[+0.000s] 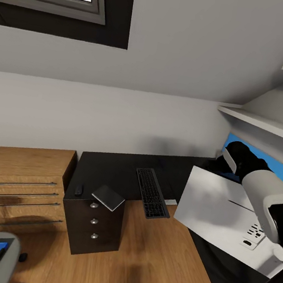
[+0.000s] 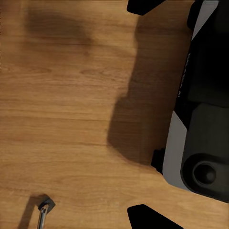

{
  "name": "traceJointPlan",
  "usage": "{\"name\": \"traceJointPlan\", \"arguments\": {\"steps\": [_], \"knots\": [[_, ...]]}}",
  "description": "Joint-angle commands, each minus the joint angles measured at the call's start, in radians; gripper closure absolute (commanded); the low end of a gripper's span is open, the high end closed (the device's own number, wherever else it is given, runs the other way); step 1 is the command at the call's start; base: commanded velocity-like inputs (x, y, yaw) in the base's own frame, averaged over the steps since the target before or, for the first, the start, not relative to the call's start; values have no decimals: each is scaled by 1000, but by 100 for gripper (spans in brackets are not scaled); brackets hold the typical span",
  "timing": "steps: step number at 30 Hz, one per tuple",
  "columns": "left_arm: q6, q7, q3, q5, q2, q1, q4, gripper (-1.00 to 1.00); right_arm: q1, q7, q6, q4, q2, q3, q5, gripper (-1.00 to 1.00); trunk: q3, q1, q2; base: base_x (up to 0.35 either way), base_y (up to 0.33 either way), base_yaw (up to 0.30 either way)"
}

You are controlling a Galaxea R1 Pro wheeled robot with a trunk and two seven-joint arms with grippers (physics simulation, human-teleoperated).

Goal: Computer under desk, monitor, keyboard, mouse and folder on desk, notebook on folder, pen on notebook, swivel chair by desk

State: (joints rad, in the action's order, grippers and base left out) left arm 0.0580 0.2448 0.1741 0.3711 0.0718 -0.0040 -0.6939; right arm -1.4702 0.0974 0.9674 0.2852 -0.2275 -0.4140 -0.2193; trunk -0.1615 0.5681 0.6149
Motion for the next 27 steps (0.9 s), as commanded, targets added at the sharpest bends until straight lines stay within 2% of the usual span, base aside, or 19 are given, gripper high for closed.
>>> {"name": "traceJointPlan", "arguments": {"steps": [1, 4, 12, 27], "knots": [[4, 8, 5, 8, -1, 0, -2, -100, -7, 6, -2, -5, 5, -3, -7, -100, -2, 0, 2, 0, 0, 0], [5, 8, 5, 8, -2, -1, -2, -100, -14, 8, -19, -21, 0, 0, -21, -100, -2, 0, 2, 0, 0, 0], [5, 8, 5, 8, -3, -1, -2, -100, -16, 8, -37, -27, -4, 0, -24, -100, -2, 0, 2, -4, 0, 0], [5, 8, 8, 8, -3, -1, -2, -100, -16, 6, -37, -12, -3, 0, -25, -100, -2, 0, 2, -165, 0, 0]]}}
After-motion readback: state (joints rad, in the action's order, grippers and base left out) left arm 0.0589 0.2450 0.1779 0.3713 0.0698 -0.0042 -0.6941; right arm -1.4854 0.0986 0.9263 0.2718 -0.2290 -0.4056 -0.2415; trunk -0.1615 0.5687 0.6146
